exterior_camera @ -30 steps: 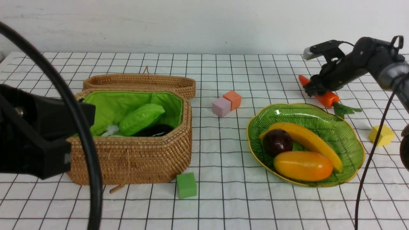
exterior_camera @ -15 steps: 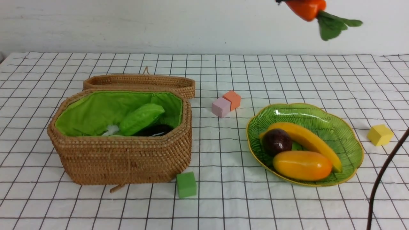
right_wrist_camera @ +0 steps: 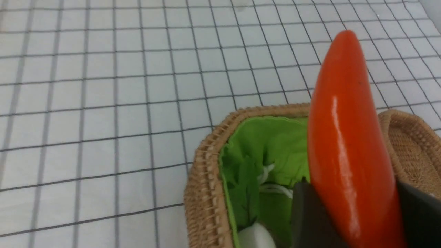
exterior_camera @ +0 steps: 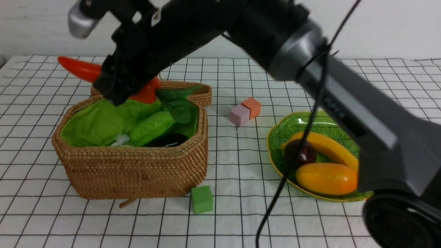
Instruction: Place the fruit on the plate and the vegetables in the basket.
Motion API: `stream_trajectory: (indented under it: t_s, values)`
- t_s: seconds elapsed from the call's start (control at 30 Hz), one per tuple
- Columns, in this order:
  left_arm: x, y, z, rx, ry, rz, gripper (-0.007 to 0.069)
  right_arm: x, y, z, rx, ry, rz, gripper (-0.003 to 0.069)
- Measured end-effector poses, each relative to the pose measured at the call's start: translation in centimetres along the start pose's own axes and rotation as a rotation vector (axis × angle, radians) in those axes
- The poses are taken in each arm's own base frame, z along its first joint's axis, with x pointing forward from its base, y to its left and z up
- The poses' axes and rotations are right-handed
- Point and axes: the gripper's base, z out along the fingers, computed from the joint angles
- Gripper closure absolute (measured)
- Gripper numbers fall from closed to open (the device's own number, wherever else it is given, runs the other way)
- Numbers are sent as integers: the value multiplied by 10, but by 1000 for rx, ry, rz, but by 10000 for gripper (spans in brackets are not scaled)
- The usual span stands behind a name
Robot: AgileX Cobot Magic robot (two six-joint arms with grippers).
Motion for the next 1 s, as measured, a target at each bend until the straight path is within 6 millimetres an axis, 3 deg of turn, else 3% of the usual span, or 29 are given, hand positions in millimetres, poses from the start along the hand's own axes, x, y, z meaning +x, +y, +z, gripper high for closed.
stream_trajectory:
  t_s: [0.1, 0.2, 0.23, 0.37, 0.47, 0.6, 0.67, 0.73, 0.83, 0.87, 0.93, 1.0]
  values:
    - [2, -2, 0, 22, 27, 17, 628, 21, -6, 30, 47, -1, 8, 355]
    - [4, -3, 0, 30, 39, 27, 628, 26, -9, 39, 74, -13, 10, 270]
    - [4, -3, 0, 34, 46, 30, 628, 27, -10, 40, 84, -21, 9, 174]
    - [4, -3, 0, 37, 48, 34, 626, 18, -8, 28, 70, -16, 7, -1]
    - [4, -4, 0, 40, 45, 43, 626, 7, -3, 7, 32, 25, 62, -12]
    - [1, -5, -1, 59, 9, 75, 626, -12, 7, -48, 8, 169, 231, 77]
    - [1, -6, -3, 94, -58, 81, 626, -28, 10, -88, 65, 197, 329, 168]
    - [4, -7, -5, 135, -120, 74, 626, -37, 11, -111, 120, 188, 400, 284]
    - [19, -5, -8, 205, -233, 55, 626, -48, 16, -147, 177, 163, 472, 481]
    - [20, -4, -10, 207, -240, 53, 626, -48, 16, -149, 178, 163, 477, 494]
    - [42, -2, -5, 262, -298, 34, 626, -47, 29, -178, 181, 180, 535, 627]
    - [58, 0, 1, 287, -319, 23, 626, -44, 41, -202, 181, 193, 569, 663]
